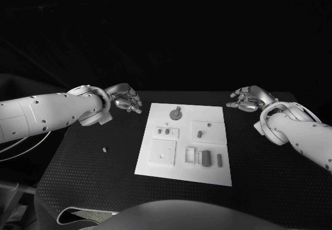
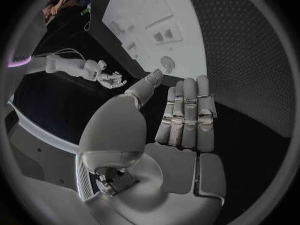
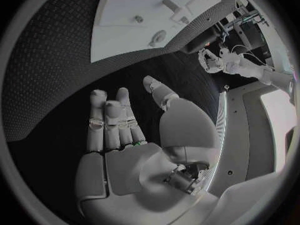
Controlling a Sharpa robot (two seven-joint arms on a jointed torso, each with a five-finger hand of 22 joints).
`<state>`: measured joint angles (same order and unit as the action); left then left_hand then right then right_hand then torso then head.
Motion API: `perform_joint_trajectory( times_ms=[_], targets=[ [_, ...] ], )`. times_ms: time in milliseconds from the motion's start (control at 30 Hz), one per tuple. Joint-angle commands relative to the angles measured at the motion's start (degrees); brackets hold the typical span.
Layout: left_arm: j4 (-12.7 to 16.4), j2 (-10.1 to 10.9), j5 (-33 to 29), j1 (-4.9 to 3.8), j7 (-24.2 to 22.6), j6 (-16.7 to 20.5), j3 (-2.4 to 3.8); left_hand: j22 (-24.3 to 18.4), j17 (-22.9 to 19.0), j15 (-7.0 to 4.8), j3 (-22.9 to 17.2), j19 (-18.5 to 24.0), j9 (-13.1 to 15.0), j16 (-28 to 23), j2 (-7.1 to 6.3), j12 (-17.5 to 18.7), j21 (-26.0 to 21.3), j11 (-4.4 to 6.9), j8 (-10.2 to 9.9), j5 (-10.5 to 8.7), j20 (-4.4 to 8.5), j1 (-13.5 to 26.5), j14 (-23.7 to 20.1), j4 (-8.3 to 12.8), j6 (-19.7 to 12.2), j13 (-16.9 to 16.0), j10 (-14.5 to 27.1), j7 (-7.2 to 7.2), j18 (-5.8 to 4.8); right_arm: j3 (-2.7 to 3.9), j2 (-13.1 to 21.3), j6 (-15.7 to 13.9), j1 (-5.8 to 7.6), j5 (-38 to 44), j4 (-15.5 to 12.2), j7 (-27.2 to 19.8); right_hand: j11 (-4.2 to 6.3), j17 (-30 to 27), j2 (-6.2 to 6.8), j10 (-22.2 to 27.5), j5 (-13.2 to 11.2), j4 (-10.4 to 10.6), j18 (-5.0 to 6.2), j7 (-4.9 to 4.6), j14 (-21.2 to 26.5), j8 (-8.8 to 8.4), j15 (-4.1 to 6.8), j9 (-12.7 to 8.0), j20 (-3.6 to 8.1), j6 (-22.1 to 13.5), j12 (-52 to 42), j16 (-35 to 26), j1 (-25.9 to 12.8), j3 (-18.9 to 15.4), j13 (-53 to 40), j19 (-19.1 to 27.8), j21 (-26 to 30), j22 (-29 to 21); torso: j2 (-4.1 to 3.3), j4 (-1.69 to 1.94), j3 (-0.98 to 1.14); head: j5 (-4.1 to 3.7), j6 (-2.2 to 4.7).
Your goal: Assemble the parts on the task board
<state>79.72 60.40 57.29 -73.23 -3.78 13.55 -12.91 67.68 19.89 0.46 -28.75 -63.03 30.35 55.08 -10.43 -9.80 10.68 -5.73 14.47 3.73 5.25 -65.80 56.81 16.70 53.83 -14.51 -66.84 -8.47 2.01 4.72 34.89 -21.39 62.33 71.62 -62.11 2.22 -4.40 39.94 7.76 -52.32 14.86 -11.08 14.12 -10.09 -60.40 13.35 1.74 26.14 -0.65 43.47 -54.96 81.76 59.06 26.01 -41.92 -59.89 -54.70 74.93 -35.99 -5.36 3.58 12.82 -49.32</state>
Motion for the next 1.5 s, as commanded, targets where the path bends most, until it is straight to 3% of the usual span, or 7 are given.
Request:
perform_joint_trajectory(
  times_ms=[33,333,633,1000,1167,1367,1500],
  targets=[
    [0.7,2.0,8.7,0.16,-2.8,1.8,-0.14,-0.2,-0.1,0.23,-0.2,0.9,-0.2,-0.7,-0.33,0.5,-0.5,-0.16,0.4,0.36,-0.21,-0.7,-0.9,0.0,0.4,0.1,-0.4,0.29,0.33,0.02,-0.2,0.5,-0.17,-0.2,0.5,-0.9,-0.11,-0.1,-0.23,0.4,-0.1,0.3,0.88,-0.89,0.5,0.32,0.02,0.0,0.52,-0.4,-0.1,-0.2,-0.2,-0.1,0.1,0.0,0.3,0.6,0.30,0.07,-0.22,1.28,-0.46],
    [-0.8,5.1,8.4,0.34,-1.5,-2.3,-0.80,-0.5,0.0,0.39,-0.4,0.7,-0.4,-1.4,-0.53,0.6,-0.9,0.22,1.2,0.64,-0.42,-0.9,-0.8,0.0,1.5,0.0,-1.7,0.31,0.45,0.02,-1.4,0.9,-1.02,-0.4,2.7,-1.5,-0.10,-0.1,-0.30,0.4,-0.1,0.3,0.88,-0.89,0.5,0.33,0.02,-0.1,0.51,-0.4,-0.1,-0.2,-0.1,-0.1,0.1,0.0,0.3,0.6,0.87,0.62,-0.89,4.33,-0.68],
    [-0.4,6.6,12.9,0.35,-0.3,-4.1,-0.86,-0.7,0.1,0.58,-0.5,1.0,-0.6,-1.9,-1.01,1.2,-1.3,0.07,1.3,0.89,-0.60,-1.6,-1.1,0.0,1.6,0.1,-1.5,0.86,0.41,0.02,-2.1,1.3,-1.59,-0.6,4.4,-1.8,-0.10,-0.1,-0.39,0.4,-0.1,0.3,0.88,-0.89,0.6,0.34,0.02,-0.1,0.50,-0.4,-0.1,-0.2,-0.1,-0.1,0.1,0.0,0.3,0.6,1.87,1.16,-2.60,6.94,-0.68],
    [-1.1,7.6,16.7,0.35,2.9,-7.8,-0.92,-0.9,0.3,0.68,0.1,0.7,-1.0,-2.4,-1.88,1.4,-1.6,0.32,1.8,0.07,-0.71,0.6,-0.9,-0.3,2.1,-0.1,-2.5,1.03,0.48,0.02,-3.7,1.7,-1.84,-0.8,6.6,-2.2,-0.10,-0.1,-0.51,0.4,-0.1,0.3,0.88,-0.89,0.6,0.34,0.02,-0.1,0.49,-0.4,-0.1,-0.2,-0.1,-0.1,0.1,0.1,0.4,0.6,2.79,1.86,-4.16,9.44,-0.68],
    [-1.8,7.4,18.6,0.52,3.5,-8.7,-0.92,-1.0,0.4,0.66,0.3,0.6,-1.1,-2.6,-2.28,1.5,-1.7,0.49,2.0,-0.08,-0.71,1.4,-0.8,-0.3,2.5,-0.2,-3.0,1.32,0.52,0.02,-4.0,1.8,-1.92,-0.9,6.9,-2.3,-0.10,-0.1,-0.55,0.4,-0.1,0.3,0.88,-0.89,0.6,0.34,0.02,-0.1,0.48,-0.4,-0.1,-0.2,-0.1,-0.1,0.1,0.1,0.4,0.6,3.09,2.31,-5.24,10.11,-0.68],
    [-2.1,7.2,21.4,3.57,2.8,-7.8,-0.93,-1.1,0.7,0.61,-1.1,0.6,-1.1,-3.0,-1.82,1.5,-2.1,1.01,2.8,0.52,-0.67,-1.2,-0.8,0.0,3.4,-0.6,-4.2,1.90,0.52,0.02,-4.1,2.0,-1.93,-0.9,7.0,-2.4,-0.10,-0.1,-0.59,0.4,-0.1,0.3,0.88,-0.89,0.6,0.34,0.02,-0.1,0.48,-0.4,-0.1,-0.3,-0.2,-0.1,0.1,0.1,0.4,0.6,3.29,2.81,-6.17,10.38,-0.68],
    [-2.9,6.7,24.6,5.93,1.2,-5.3,-0.94,-1.2,0.9,0.77,-3.2,0.6,-1.5,-3.4,-2.16,2.8,-2.4,0.98,2.4,0.42,-0.80,-3.6,-0.9,0.0,2.3,-0.3,-2.7,2.32,0.40,0.02,-4.1,2.1,-1.94,-0.9,7.2,-2.4,-0.10,-0.1,-0.62,0.4,-0.1,0.3,0.88,-0.89,0.6,0.34,0.02,-0.1,0.47,-0.4,-0.1,-0.3,-0.2,-0.1,0.1,0.1,0.4,0.6,3.22,2.99,-6.43,10.46,-0.68]
  ],
)
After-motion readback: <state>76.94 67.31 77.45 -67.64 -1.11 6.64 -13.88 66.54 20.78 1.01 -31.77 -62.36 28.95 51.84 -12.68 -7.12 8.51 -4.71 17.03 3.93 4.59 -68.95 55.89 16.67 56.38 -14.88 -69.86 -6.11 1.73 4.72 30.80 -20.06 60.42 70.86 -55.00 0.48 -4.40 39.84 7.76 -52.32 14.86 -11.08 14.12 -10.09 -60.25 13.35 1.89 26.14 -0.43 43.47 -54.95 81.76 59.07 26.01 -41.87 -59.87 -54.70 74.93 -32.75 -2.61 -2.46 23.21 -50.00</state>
